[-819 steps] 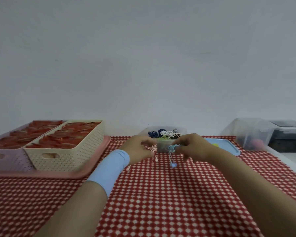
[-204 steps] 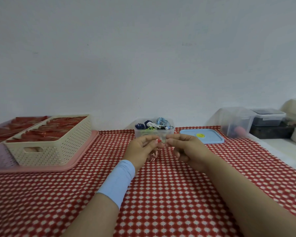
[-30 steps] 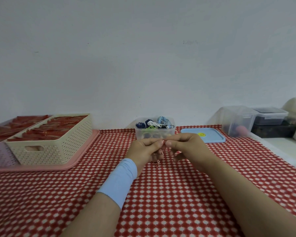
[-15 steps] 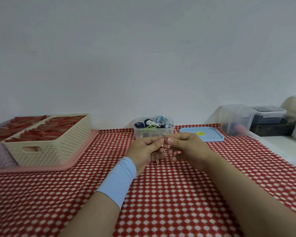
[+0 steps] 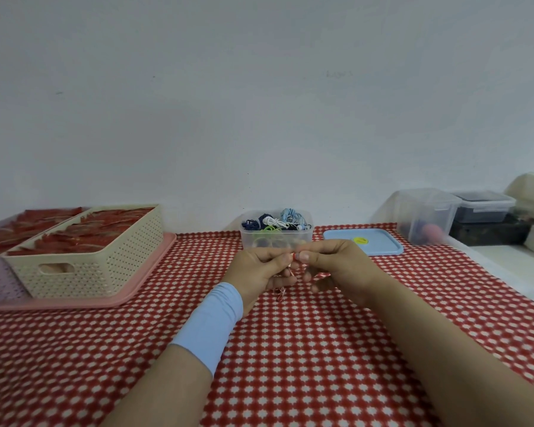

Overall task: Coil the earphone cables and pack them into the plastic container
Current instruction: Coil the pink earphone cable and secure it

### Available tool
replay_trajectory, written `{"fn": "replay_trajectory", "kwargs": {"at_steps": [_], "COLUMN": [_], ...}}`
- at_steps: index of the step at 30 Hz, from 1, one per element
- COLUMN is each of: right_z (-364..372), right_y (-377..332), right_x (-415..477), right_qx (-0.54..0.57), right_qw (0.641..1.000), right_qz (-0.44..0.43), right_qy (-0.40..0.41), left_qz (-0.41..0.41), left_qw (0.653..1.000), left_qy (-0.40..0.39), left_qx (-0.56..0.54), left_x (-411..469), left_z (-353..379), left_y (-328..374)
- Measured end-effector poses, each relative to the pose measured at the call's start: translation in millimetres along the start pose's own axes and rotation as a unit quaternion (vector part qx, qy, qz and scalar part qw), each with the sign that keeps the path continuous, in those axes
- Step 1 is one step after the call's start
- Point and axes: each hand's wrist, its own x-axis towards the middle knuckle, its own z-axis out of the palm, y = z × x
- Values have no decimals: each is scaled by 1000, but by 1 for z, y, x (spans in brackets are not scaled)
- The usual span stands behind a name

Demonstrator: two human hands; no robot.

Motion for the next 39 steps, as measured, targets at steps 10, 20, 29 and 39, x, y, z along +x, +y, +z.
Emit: {"fn": "replay_trajectory", "kwargs": {"at_steps": [10, 20, 29, 39], "right_z": [-1, 3, 5, 2], "right_y": [-3, 0, 0, -1], "right_x": [0, 3, 0, 0], "right_qx": [4, 3, -13, 30], "right_qw": [1000, 999, 999, 999], "right_qz": [12, -6, -14, 38], "right_qy": [-5, 47, 46, 11], "left_qz": [5, 42, 53, 46], "left_qw": [1000, 997, 995, 997], "left_qy": [-19, 42, 59, 17], "left_qx": [2, 45, 64, 56], "left_x": [2, 4, 3, 2], "left_z": [-1, 4, -2, 1], "left_y": [1, -2, -6, 0]}}
